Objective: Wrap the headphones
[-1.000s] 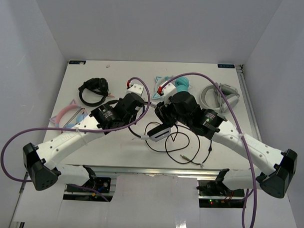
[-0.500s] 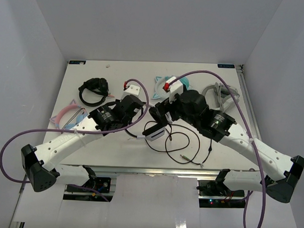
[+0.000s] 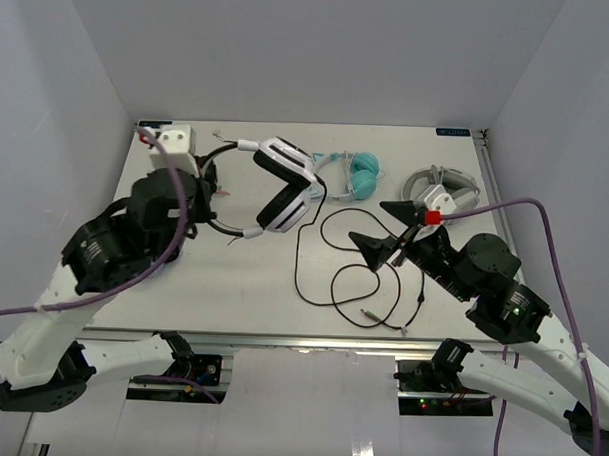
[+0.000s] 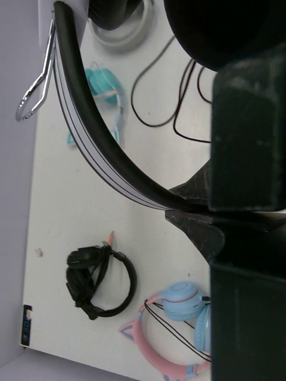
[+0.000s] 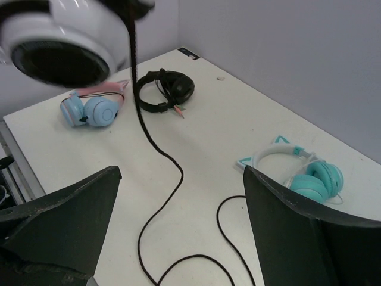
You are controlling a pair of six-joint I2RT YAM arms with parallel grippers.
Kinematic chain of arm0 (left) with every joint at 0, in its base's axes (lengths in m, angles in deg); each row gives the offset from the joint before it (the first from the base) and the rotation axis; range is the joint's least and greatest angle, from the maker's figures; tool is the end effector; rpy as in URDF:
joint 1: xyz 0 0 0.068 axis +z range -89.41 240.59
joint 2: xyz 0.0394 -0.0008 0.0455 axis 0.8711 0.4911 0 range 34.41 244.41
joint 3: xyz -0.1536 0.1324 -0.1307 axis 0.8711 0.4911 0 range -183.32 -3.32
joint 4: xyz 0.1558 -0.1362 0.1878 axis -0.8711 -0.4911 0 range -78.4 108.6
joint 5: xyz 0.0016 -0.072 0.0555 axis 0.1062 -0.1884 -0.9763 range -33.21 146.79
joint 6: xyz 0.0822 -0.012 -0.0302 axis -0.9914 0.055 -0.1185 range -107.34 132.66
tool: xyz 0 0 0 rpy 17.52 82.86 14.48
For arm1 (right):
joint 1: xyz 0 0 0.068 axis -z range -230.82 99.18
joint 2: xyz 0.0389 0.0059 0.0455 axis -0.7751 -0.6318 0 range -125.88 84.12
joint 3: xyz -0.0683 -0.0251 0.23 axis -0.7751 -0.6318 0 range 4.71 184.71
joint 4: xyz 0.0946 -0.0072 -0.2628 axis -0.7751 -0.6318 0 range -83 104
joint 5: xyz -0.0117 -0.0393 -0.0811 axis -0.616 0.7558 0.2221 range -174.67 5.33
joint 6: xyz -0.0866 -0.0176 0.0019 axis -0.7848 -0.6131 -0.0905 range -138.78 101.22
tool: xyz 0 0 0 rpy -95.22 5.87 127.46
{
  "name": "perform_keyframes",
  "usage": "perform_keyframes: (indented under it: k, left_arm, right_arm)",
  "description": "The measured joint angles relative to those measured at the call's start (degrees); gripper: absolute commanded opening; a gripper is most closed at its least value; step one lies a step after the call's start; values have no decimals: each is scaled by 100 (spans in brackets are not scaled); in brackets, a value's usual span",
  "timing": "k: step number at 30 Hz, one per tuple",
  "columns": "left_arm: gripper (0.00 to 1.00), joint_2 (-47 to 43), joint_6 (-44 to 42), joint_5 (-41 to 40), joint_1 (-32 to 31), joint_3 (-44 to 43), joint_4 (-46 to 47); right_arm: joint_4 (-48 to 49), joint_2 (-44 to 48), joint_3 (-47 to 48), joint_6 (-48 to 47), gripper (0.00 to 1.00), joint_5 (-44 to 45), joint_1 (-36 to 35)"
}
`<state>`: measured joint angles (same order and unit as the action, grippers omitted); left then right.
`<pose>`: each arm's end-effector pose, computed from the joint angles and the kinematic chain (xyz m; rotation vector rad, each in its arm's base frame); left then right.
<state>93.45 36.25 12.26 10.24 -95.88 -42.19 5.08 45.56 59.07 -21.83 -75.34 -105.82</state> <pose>0.1724 -0.1217 0.4481 -0.0211 1.9041 -0.0729 0.1409 0.1789 0.4054 -0.5974 1.3569 0.6210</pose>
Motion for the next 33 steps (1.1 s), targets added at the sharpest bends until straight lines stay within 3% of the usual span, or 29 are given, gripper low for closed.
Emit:
perform_keyframes:
  k: [5,12,14,21,27,33]
  left_arm:
    - [0,-511,-9,244,-1,-307,1]
    - [0,-681,-21,753,0,-306,0]
    - [0,-679,-19,845,0,-297,0]
    - [0,-729,-8,1066,0,-53,141]
    - [0,-795,56,1333,0,316,400]
    - [0,-781,110,1590,0,407,600]
  right_arm:
    - [497,-85,-446,-171,91,-620,0]
    - [1585,-405,-1004,-459,100,-1462,0]
    - [1883,-458,-1207,-496,95,-1740,0]
    - [2836,-996,-1506,-505,94,-2389,0]
    - [3483,-1675,-1526,-546,93,-2500,0]
    - [4036,-2021,-1681,-660,84,-2600,0]
